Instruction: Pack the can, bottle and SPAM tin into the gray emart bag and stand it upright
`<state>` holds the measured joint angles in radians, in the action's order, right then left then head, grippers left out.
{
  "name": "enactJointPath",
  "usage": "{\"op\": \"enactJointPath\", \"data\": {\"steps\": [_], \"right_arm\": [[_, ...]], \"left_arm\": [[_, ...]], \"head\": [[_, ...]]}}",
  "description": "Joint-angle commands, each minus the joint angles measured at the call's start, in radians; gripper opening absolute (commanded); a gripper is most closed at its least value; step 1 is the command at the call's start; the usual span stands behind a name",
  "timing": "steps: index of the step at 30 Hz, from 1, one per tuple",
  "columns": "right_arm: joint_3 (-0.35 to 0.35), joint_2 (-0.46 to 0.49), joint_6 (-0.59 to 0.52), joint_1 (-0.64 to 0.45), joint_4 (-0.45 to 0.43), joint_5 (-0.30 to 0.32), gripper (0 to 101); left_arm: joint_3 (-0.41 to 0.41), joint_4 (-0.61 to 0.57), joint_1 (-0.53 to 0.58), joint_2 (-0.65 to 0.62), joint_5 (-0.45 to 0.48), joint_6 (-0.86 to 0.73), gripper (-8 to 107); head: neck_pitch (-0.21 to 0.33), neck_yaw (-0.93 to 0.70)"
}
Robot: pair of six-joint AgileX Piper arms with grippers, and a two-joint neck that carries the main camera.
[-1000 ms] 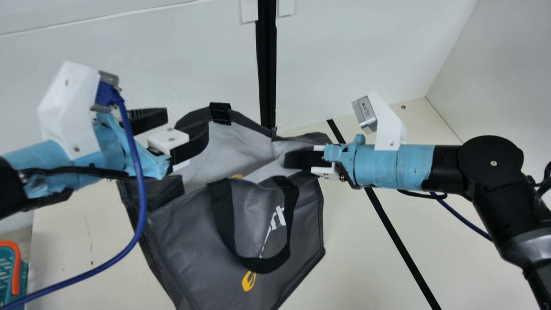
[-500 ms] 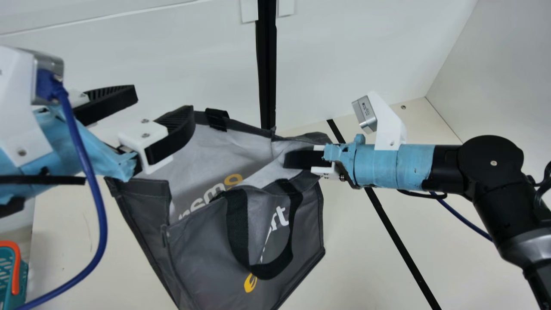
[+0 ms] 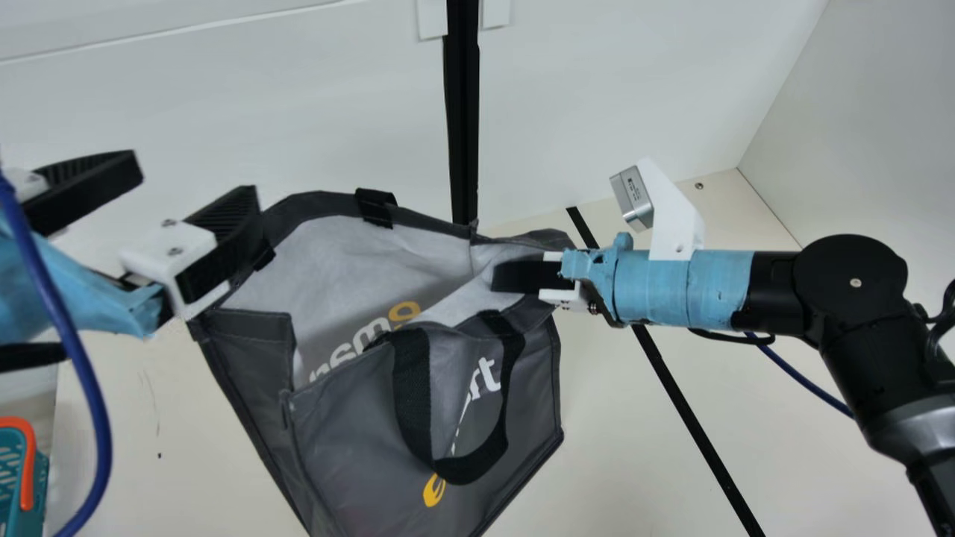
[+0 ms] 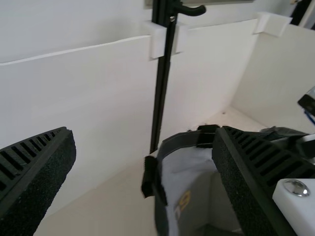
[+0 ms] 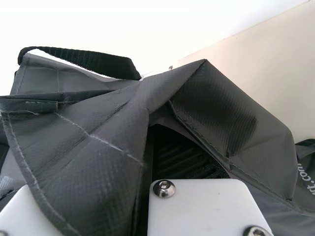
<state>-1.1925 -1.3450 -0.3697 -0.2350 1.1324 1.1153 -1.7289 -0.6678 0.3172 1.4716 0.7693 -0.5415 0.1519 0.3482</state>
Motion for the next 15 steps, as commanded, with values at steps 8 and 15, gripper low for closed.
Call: {"op": "enactJointPath", "data": {"steps": [8, 15], "right_arm": [[0.000, 0.000, 0.000, 0.000, 0.000, 0.000, 0], [0.000, 0.000, 0.000, 0.000, 0.000, 0.000, 0]], "left_arm": [[0.071, 0.297, -0.032, -0.094, -0.005, 0.155, 90], [0.108, 0.523, -0.038, -0.148, 0.035, 0.282, 90]], "head": [[0.023, 0.001], [0.023, 0.001]]}}
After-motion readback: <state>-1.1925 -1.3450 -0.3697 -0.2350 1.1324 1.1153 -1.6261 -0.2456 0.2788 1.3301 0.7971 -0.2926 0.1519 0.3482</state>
